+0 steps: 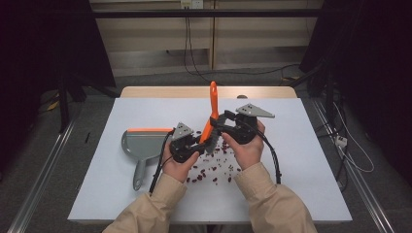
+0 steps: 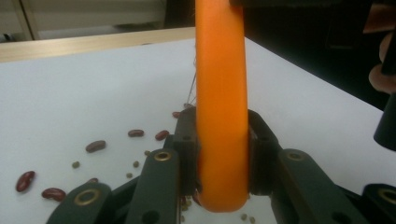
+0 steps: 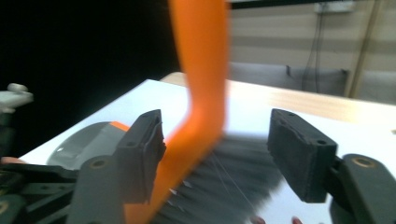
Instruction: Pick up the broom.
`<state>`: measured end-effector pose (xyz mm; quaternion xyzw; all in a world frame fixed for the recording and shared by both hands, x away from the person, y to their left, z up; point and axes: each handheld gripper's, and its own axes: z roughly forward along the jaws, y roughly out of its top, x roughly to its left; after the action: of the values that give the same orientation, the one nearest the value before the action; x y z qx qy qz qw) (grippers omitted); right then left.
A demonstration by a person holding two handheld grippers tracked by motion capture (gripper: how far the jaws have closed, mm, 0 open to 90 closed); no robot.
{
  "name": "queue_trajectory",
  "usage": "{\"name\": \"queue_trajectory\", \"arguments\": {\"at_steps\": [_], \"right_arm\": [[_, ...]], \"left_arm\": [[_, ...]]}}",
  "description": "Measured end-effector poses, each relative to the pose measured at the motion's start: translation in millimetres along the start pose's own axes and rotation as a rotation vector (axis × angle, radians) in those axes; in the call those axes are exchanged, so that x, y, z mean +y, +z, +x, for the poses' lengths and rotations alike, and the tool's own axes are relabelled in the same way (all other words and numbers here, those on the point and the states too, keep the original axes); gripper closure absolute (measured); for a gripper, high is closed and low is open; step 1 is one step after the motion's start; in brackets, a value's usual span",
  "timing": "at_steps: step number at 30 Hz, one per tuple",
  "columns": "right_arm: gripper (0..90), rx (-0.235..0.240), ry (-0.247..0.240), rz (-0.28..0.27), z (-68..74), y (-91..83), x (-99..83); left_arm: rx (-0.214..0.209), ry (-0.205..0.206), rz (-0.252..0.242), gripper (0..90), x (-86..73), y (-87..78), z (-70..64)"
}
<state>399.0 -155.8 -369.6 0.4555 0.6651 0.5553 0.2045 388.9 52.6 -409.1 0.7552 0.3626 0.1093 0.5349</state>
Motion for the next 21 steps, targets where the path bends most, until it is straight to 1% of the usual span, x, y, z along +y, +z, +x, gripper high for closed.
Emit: {"name": "queue_trajectory", "arguments": {"at_steps": [1,2,3,5,7,8,9,10,11,12,13,14,15,16,17,18,19,20,21], "right_arm": [[32.5,0.014,0.021,0.008,-0.5,1.1,-1.3],[31.9,0.012,0.035,0.013,-0.2,2.0,-2.4],[31.8,0.01,0.048,0.016,1.3,3.8,-3.0],[32.2,0.021,0.069,0.028,3.3,6.4,-4.3],[30.4,0.021,0.095,0.041,4.8,9.4,-5.8],[30.1,0.003,0.101,0.045,5.7,10.8,-6.4],[30.1,-0.003,0.104,0.053,5.6,11.7,-6.8],[30.6,-0.006,0.118,0.057,5.6,12.8,-7.2],[30.7,-0.017,0.129,0.063,5.6,13.8,-7.9],[30.7,-0.017,0.129,0.063,5.6,13.8,-7.9],[32.8,-0.023,0.152,0.078,5.8,15.5,-8.5],[34.4,-0.028,0.163,0.082,5.6,15.3,-8.1],[36.6,-0.027,0.18,0.082,4.7,15.0,-7.7],[41.0,-0.02,0.199,0.082,4.1,14.6,-7.1],[48.4,-0.014,0.209,0.079,3.5,13.6,-6.5],[56.5,-0.018,0.216,0.064,2.8,11.2,-4.9],[63.6,-0.016,0.227,0.047,1.2,8.1,-2.5],[68.9,0.014,0.265,0.022,-1.7,5.2,-0.2],[68.9,0.014,0.265,0.022,-1.7,5.2,-0.2]], "left_arm": [[0.01,-0.001,-0.006,70.9,0.3,-0.5,-0.3],[0.02,-0.001,-0.011,70.9,0.1,-0.3,-0.9],[0.02,-0.001,-0.011,70.9,0.1,-0.3,-0.9],[0.026,0.013,-0.011,70.9,-0.3,-0.3,-1.7],[0.028,0.02,-0.02,70.6,-0.6,0.0,-4.4],[0.032,0.042,-0.031,70.5,-0.2,-1.0,-7.7],[0.035,0.052,-0.037,70.1,0.0,-1.3,-9.6],[0.035,0.052,-0.037,69.7,0.0,-1.3,-9.6],[0.038,0.074,-0.044,69.4,0.1,-1.7,-11.9],[0.041,0.082,-0.048,69.4,-0.1,-1.6,-14.8],[0.047,0.098,-0.051,68.5,-0.1,-1.8,-17.1],[0.056,0.125,-0.046,68.2,-0.3,-1.2,-19.3],[0.064,0.14,-0.045,68.0,-0.5,-1.0,-20.5],[0.068,0.149,-0.041,67.2,-0.7,-0.4,-21.4],[0.071,0.144,-0.03,65.8,-1.6,0.6,-22.3],[0.068,0.13,-0.02,65.1,-3.1,1.7,-21.3],[0.056,0.119,-0.012,65.2,-4.9,3.4,-19.9],[0.053,0.12,-0.011,65.4,-6.5,5.1,-20.5],[0.053,0.12,-0.011,65.2,-6.5,5.1,-20.5]]}}
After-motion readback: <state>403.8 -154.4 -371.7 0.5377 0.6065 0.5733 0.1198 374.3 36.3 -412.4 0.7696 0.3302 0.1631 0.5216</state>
